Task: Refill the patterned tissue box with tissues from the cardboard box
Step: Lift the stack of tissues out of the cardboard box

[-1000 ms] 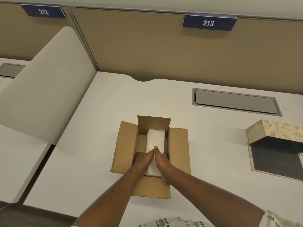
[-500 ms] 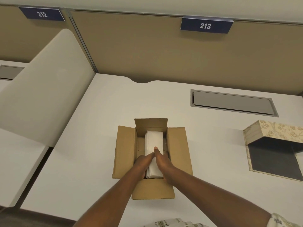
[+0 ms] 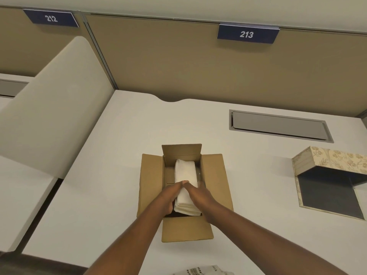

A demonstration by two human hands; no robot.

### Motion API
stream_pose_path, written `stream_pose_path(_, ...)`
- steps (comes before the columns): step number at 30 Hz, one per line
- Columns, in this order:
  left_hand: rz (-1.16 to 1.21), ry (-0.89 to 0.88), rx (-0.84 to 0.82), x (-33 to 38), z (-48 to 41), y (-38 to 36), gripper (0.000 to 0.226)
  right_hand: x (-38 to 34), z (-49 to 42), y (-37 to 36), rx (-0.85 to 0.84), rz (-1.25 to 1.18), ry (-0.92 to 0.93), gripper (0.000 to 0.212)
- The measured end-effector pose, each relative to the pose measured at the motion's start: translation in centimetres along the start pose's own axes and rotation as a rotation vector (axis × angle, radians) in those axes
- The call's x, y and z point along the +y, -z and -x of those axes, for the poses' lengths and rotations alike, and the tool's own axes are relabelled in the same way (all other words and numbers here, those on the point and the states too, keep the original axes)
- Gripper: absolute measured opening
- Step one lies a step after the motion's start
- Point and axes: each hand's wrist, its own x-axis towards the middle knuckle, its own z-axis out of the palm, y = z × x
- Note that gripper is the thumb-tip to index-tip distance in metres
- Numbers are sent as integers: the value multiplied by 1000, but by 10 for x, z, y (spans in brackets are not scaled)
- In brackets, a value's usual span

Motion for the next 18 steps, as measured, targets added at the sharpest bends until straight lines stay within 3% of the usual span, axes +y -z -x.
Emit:
stream_pose_path(7,16,-1,-60,13,24,7,37,-6,4,15,-41,-162,-58,66)
stream_pose_path(11,13,-1,-77,15,35,11,52,-6,4,21,-65,-275,-83,55)
stream_pose_path(18,-1,-55,-106,12,71,10,52,-3,6,32,-156,-559,-102,49)
